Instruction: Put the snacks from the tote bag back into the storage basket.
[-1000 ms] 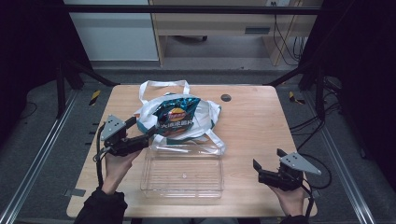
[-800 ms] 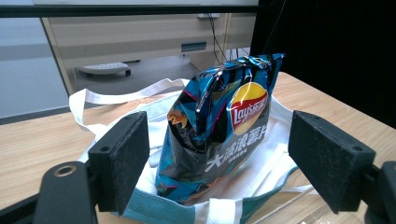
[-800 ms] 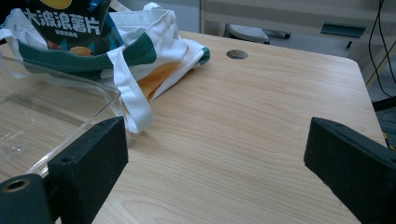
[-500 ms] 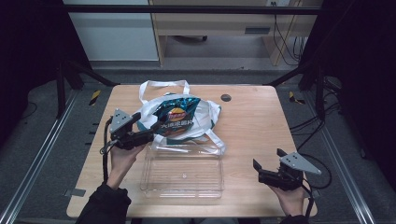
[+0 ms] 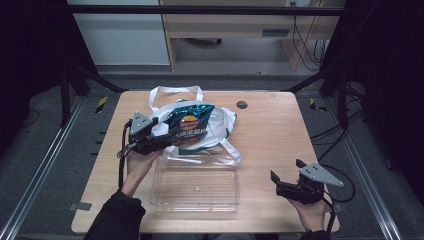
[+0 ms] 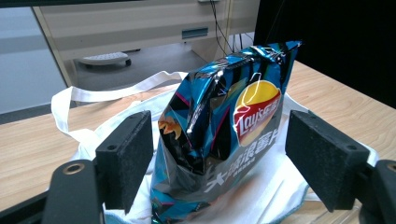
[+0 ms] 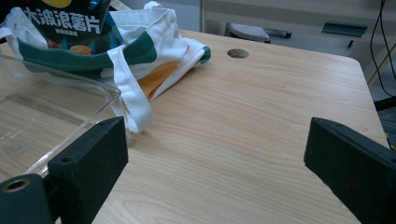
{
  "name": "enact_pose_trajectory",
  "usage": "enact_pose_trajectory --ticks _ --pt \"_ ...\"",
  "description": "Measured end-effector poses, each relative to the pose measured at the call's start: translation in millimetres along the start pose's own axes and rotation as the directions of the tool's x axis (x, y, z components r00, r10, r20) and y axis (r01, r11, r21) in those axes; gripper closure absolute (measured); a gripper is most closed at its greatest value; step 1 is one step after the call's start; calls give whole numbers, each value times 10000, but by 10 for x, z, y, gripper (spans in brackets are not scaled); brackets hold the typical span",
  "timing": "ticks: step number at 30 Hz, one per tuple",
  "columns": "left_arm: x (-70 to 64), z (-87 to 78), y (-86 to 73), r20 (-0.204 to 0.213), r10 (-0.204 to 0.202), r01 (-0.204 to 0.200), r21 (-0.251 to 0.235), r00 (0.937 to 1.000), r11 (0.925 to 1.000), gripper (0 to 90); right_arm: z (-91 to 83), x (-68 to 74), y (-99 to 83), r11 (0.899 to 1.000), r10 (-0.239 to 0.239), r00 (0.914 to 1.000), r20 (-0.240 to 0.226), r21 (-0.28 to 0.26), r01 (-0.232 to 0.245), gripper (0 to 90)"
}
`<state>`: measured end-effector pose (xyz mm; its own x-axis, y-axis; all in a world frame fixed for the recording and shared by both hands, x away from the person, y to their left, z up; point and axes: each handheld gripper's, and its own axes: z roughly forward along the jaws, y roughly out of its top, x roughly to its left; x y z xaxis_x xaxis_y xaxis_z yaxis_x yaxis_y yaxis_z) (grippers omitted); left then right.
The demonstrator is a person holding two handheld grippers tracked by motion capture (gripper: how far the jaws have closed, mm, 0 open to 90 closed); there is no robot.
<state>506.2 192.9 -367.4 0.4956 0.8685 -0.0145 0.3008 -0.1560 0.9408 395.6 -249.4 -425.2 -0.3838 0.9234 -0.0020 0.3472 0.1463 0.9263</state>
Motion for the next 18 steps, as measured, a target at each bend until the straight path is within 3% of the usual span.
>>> enact_pose_trajectory --ticks 15,18 --pt "12 190 30 -138 28 -24 285 9999 9996 348 7 -1 -2 10000 14 10000 -60 44 -13 65" --pt "12 219 21 -269 22 -11 412 9996 9992 432 7 -1 -2 10000 17 10000 -67 50 -16 65"
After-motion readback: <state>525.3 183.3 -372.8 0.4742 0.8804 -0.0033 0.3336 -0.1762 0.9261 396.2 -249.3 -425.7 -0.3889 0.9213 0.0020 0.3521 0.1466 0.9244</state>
